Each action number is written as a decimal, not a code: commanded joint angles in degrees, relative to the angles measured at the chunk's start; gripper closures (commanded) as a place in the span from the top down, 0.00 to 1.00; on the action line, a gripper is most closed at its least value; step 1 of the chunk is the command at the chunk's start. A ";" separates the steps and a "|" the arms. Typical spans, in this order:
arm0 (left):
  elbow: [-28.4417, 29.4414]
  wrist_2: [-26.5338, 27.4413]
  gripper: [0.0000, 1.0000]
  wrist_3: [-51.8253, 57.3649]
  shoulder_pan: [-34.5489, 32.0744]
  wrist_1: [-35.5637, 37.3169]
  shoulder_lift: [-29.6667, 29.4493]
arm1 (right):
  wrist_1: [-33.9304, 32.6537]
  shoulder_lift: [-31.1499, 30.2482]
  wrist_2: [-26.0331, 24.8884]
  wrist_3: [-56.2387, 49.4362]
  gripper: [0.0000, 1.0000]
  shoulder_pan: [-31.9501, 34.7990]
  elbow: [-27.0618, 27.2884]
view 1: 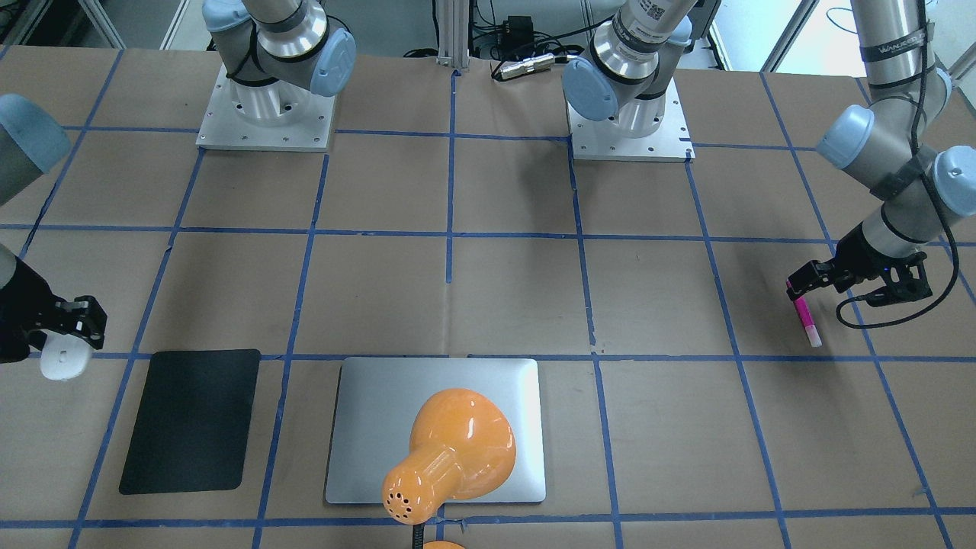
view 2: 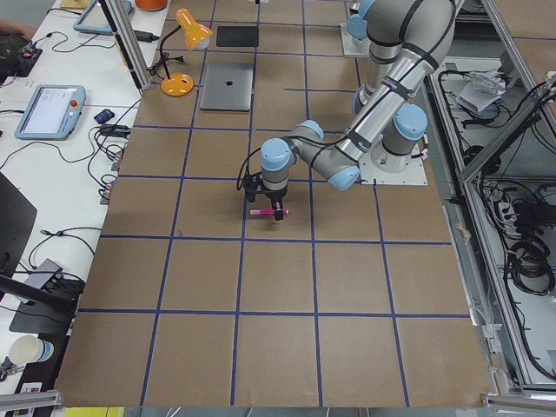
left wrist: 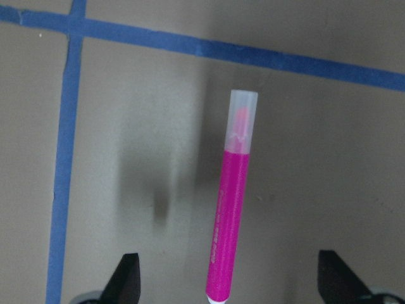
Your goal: Place pen and mouse around notebook
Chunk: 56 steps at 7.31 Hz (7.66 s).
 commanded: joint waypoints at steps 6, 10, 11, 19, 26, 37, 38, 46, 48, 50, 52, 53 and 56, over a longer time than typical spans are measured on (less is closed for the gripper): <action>0.41 -0.34 0.67 -1.47 -0.50 5.95 -5.77 | 0.32 12.85 1.90 15.02 0.54 11.88 -8.42; 1.38 -0.08 0.00 -1.38 -2.25 6.04 -5.68 | -5.22 13.38 1.63 21.34 0.55 11.88 -6.28; 1.38 0.54 0.00 -1.21 -2.25 6.04 -5.60 | -5.22 13.38 1.63 21.26 0.55 11.88 -6.28; 2.17 -0.34 0.27 -0.51 -2.25 5.86 -5.07 | 8.85 4.11 -1.00 21.87 1.00 13.19 -11.27; 6.10 -1.47 0.00 -2.51 -2.87 -5.76 -2.36 | 46.02 -12.10 -0.22 41.48 1.00 26.91 -26.15; 14.57 -4.73 0.00 -82.98 -42.91 -19.28 0.48 | 35.64 -14.57 -0.38 40.15 1.00 27.17 -21.23; 14.56 -4.73 0.00 -88.86 -46.69 -18.32 -0.14 | 35.65 -14.57 -0.30 40.24 1.00 27.17 -21.23; 11.31 -9.30 0.00 -135.84 -63.23 -1.78 -7.34 | 35.65 -14.48 -0.21 39.98 1.00 27.17 -21.22; 11.31 -9.65 0.00 -138.92 -64.57 -1.26 -7.79 | 35.65 -14.48 -0.21 39.98 1.00 27.17 -21.23; 11.14 -9.57 0.00 -138.14 -64.48 -1.08 -7.70 | 35.65 -14.48 -0.21 39.98 1.00 27.17 -21.23; 11.22 -9.48 0.30 -138.05 -64.39 -1.17 -7.97 | 35.65 -14.48 -0.30 40.07 1.00 27.17 -21.14; 11.22 -9.48 0.51 -138.05 -64.39 -1.08 -7.97 | 35.65 -14.48 -0.30 39.89 1.00 27.17 -21.14; 11.40 -10.36 0.76 -137.96 -64.31 -1.17 -7.71 | 35.65 -14.40 -0.30 39.63 1.00 27.09 -21.14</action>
